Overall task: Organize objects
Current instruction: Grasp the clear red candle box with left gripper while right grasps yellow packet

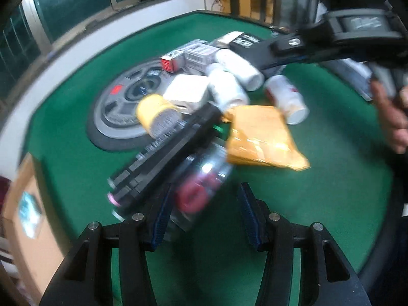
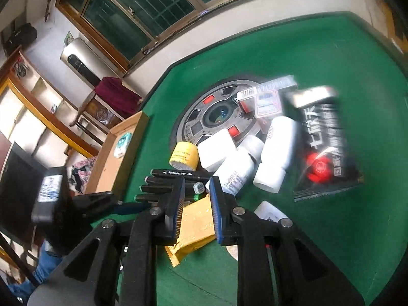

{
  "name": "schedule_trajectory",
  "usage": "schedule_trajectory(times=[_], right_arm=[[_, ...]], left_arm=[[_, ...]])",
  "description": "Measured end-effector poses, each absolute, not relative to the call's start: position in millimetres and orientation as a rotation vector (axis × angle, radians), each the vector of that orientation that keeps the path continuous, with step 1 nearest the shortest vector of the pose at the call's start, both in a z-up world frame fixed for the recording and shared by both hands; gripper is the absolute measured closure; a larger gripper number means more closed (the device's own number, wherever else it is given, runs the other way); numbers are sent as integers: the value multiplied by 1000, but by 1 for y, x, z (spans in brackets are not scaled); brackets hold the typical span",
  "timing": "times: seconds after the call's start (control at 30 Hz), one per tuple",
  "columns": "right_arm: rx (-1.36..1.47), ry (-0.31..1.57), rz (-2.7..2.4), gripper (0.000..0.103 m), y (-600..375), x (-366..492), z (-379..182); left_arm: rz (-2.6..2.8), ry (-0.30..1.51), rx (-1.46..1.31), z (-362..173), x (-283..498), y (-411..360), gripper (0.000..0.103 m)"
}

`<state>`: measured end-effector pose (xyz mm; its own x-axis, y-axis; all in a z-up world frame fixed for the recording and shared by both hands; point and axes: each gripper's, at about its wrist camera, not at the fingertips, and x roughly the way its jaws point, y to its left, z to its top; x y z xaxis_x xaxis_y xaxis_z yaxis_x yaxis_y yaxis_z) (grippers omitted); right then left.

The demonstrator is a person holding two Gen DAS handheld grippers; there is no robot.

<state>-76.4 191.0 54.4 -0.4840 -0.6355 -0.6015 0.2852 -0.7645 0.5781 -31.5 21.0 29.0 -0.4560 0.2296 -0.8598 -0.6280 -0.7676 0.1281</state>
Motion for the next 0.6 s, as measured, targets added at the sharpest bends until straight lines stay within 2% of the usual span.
schedule_trajectory(times=[0.23, 0.33, 0.5, 0.6], right_arm=[[1156, -562, -2229, 86, 187, -74, 50], [1167, -573, -2210, 86, 187, -75, 47], [1184, -571, -2196, 85, 187, -72, 44], [1182, -568, -2195, 80, 185, -71, 43]], left_arm=[[2197, 561, -1230, 28, -38, 21, 53], [2111, 482, -1252, 27, -29, 25, 50], [2142, 536, -1251, 27, -14, 30, 49], [2219, 620, -1270, 24, -23, 27, 49]])
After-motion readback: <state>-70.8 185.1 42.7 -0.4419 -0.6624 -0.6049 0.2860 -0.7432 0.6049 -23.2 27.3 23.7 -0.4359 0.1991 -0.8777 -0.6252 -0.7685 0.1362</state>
